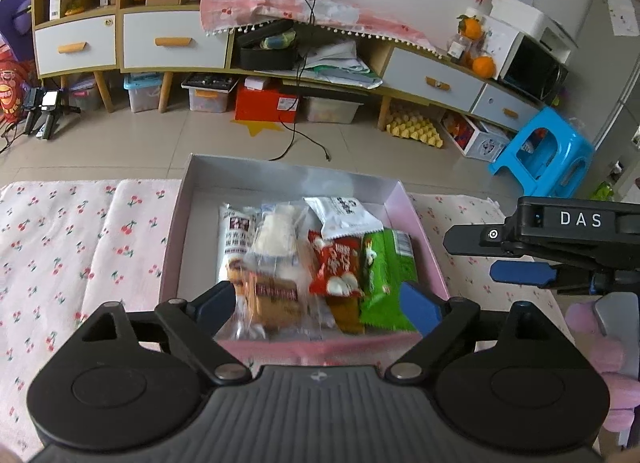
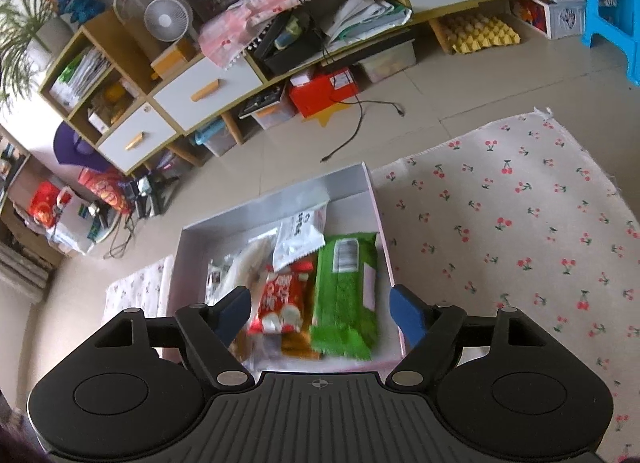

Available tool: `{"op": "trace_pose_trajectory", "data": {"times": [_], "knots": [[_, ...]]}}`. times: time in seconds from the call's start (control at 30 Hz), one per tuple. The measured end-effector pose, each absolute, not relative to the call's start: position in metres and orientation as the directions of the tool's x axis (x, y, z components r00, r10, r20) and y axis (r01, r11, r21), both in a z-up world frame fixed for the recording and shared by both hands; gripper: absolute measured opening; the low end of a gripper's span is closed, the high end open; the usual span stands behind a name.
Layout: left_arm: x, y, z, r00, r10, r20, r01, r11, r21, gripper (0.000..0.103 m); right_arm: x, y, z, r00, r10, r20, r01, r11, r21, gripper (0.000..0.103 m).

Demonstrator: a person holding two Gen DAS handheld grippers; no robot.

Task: Organize snacks
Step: 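Move both tools back over the remaining snack pile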

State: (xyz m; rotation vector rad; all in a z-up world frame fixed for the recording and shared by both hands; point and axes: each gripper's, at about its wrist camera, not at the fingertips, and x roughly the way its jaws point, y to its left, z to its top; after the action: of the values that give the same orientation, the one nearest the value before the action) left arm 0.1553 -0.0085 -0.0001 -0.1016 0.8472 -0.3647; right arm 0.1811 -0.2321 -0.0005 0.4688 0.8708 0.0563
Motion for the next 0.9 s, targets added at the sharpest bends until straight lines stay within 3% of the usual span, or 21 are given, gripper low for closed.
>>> {"op": "trace_pose_trajectory", "data": {"times": [0.37, 0.47, 0.57, 0.9], "knots": [[0.127, 0.003, 0.004, 0.584, -0.309, -0.750, 0.242, 0.949, -0.203, 0.098, 0.143, -0.215, 0.005, 0.620, 0.232, -0.750, 0.068, 0.936, 0.346, 0.079], [0.121, 0.009, 0.002, 0.567, -0.307, -0.764, 0.232, 0.950, -0.209, 0.100, 0.132, -0.210, 0.005, 0.616, 0.220, -0.757, 0.050, 0.948, 0.315, 0.086], [0.113, 0.015, 0.001, 0.564, -0.291, -0.773, 0.218, 0.955, -0.200, 0.102, 0.122, -0.206, 0.004, 0.614, 0.213, -0.760, 0.036, 0.954, 0.297, 0.087], [0.092, 0.042, -0.015, 0.568, -0.204, -0.797, 0.175, 0.977, -0.126, 0.102, 0.099, -0.199, -0.021, 0.589, 0.186, -0.787, 0.022, 0.969, 0.246, 0.087]]}}
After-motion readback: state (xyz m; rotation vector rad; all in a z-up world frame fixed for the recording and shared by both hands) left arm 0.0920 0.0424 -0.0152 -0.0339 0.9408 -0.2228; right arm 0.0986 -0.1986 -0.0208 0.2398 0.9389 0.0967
